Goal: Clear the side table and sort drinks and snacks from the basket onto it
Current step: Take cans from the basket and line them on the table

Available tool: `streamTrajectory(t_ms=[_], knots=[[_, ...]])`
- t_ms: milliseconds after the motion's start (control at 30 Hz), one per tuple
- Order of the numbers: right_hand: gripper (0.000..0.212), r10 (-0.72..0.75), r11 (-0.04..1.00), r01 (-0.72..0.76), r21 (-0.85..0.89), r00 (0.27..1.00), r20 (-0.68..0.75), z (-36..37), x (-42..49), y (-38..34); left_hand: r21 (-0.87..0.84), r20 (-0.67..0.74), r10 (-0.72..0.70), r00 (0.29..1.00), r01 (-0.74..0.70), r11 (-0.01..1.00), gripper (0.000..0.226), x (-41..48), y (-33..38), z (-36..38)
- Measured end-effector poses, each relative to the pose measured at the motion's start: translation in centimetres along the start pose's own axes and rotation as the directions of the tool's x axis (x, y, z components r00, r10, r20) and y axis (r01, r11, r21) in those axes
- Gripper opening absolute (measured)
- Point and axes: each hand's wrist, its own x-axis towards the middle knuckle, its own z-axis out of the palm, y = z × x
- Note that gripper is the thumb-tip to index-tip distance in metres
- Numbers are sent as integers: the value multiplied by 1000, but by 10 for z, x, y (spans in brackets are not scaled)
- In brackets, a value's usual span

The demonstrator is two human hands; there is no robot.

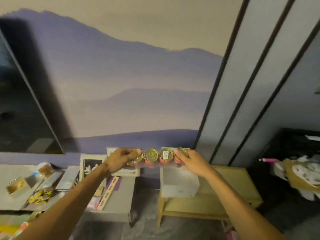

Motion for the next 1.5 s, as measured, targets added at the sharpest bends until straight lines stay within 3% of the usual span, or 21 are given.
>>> streamTrajectory(t_ms=[133,267,400,567,633,700,800,933,1067,1233,1333,1500], knots=[[70,121,993,-120,21,991,-56,-82,-38,67,-36,88,53,995,-50,998,31,45,38,104],[53,167,985,-163,50,983,-77,-147,-58,125,-71,147,59,987,-49,996,30,90,55,186],[68,217,971,-199,135,967,-136,-185,-58,180,-90,168,63,984,-48,995,34,133,66,247],[55,273,950,-235,208,945,-180,-194,-28,244,-157,146,62,987,-39,987,60,185,54,298],[42,271,949,-236,208,949,-160,-193,-8,269,-171,113,50,992,-30,985,82,212,37,311],[38,273,949,-244,200,952,-137,-193,16,293,-170,88,24,996,-8,985,88,238,19,323],[34,279,950,-258,178,954,-110,-193,48,326,-154,51,-16,999,23,988,76,272,1,342],[24,311,932,-293,213,948,-60,-191,82,366,-57,38,-50,998,52,997,34,309,-26,368],[32,321,928,-317,199,947,9,-179,122,416,0,-24,-127,992,127,992,34,343,-63,394],[26,306,922,-324,214,945,112,-143,179,491,112,-135,-189,973,204,972,11,384,-127,422],[20,290,914,-320,250,945,151,-118,206,527,195,-235,-220,947,267,944,16,400,-168,438],[31,255,912,-313,265,939,230,-81,228,567,255,-320,-277,906,364,896,31,410,-191,448]])
